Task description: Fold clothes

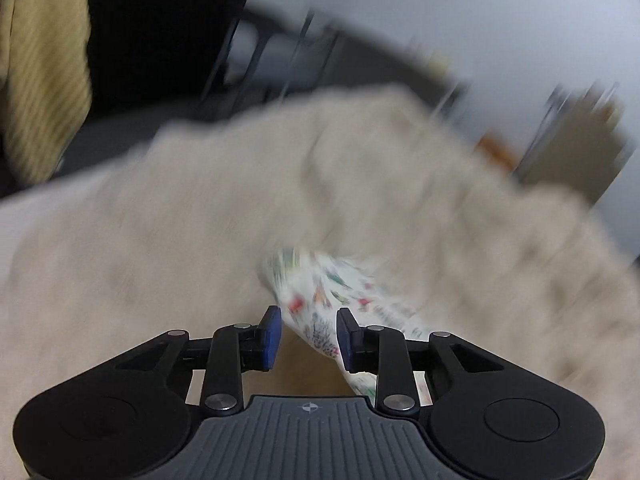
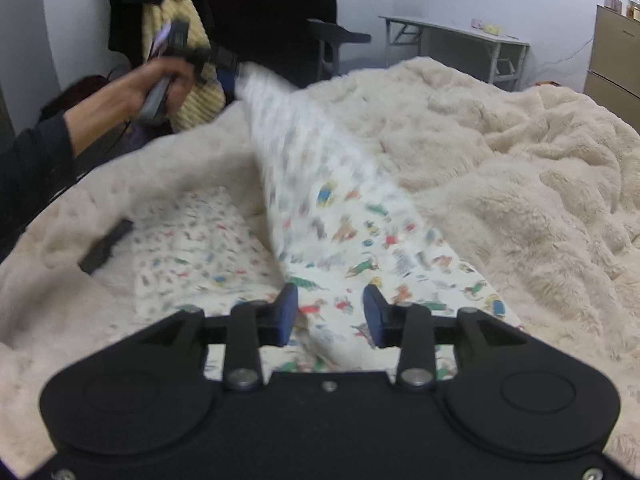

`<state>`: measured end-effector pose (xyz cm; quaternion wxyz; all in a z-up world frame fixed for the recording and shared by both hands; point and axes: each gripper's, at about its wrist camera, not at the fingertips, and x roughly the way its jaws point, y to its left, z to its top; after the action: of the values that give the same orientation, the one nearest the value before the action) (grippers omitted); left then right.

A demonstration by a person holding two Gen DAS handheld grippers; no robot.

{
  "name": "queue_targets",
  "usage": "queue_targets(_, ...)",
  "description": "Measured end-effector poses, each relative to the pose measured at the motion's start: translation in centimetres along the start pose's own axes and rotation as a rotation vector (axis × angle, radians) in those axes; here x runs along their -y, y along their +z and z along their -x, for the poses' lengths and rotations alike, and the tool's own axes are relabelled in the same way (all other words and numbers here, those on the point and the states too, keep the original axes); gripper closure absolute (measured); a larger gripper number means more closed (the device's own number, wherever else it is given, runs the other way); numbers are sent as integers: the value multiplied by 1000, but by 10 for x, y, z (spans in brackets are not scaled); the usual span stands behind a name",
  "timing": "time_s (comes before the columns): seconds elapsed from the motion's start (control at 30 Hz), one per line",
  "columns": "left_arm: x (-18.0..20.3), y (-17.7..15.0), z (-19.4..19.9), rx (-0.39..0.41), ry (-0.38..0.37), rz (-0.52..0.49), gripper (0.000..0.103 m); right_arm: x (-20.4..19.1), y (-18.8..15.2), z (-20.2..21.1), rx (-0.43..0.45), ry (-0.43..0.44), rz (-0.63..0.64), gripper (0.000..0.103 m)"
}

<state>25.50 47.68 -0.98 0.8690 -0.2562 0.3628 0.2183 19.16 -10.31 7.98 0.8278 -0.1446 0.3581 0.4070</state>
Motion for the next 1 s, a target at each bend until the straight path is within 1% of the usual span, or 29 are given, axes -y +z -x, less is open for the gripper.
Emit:
queue_targets(0.03, -3, -8, -8, -16, -11, 11, 78, 10, 4, -4, -12, -23, -6, 60)
queue_targets(0.07, -6, -20, -21, -48, -51, 30, 78, 20, 8, -7, -25, -49, -12, 59)
queue_targets(0.1, -5, -24, -27, -65, -79, 34, 76, 30, 12, -11, -37, -75, -18, 57)
queue_targets(0.23, 12, -15, -39, -71, -106, 0, 52, 73, 21, -30, -80, -88, -61, 53)
queue_targets(0.3, 21, -2, -45, -67, -108, -18, 50, 94, 26, -39, -101, -93, -83, 52)
queue_targets(0.37, 31, 8, -51, -57, -115, -33, 45, 110, 23, -51, -132, -76, -80, 52)
queue_targets(0.4, 36, 15, -55, -50, -118, -41, 40, 117, 21, -55, -146, -64, -87, 52)
queue_targets(0.5, 62, 33, -71, -29, -115, -49, 32, 138, 13, -74, -193, 35, -149, 53)
queue_targets(0.53, 68, 38, -77, -18, -116, -51, 27, 144, 10, -81, -205, 69, -166, 55)
queue_targets(0.57, 74, 42, -84, -15, -114, -56, 25, 146, 8, -84, -212, 90, -178, 58)
queue_targets(0.6, 82, 45, -95, -18, -106, -69, 23, 152, 5, -90, -220, 134, -202, 73)
queue_targets(0.63, 87, 45, -102, -27, -93, -82, 24, 156, 2, -93, -216, 170, -219, 90)
queue_targets(0.67, 95, 45, -115, -41, -63, -105, 25, 159, 1, -95, -211, 204, -235, 96)
queue_targets(0.7, 103, 44, -127, -53, -39, -126, 39, 160, -2, -93, -190, 229, -234, 100)
queue_targets(0.73, 108, 42, -135, -56, -40, -140, 64, 162, -4, -91, -166, 252, -230, 101)
queue_targets(0.77, 110, 42, -140, -67, -43, -144, 75, 164, -5, -88, -147, 255, -227, 102)
queue_targets(0.8, 112, 42, -144, -79, -47, -148, 95, 166, -6, -85, -129, 255, -224, 102)
queue_targets(0.83, 114, 43, -146, -79, -58, -150, 96, 169, -5, -80, -112, 250, -230, 102)
queue_targets(0.87, 117, 51, -139, -38, -95, -147, 97, 171, -3, -76, -99, 246, -231, 102)
queue_targets(0.93, 121, 67, -124, 48, -169, -136, 97, 179, 8, -49, 6, 234, -224, 103)
queue_targets(1.0, 124, 83, -103, 155, -222, -94, 97, 183, 17, -28, 80, 171, -215, 102)
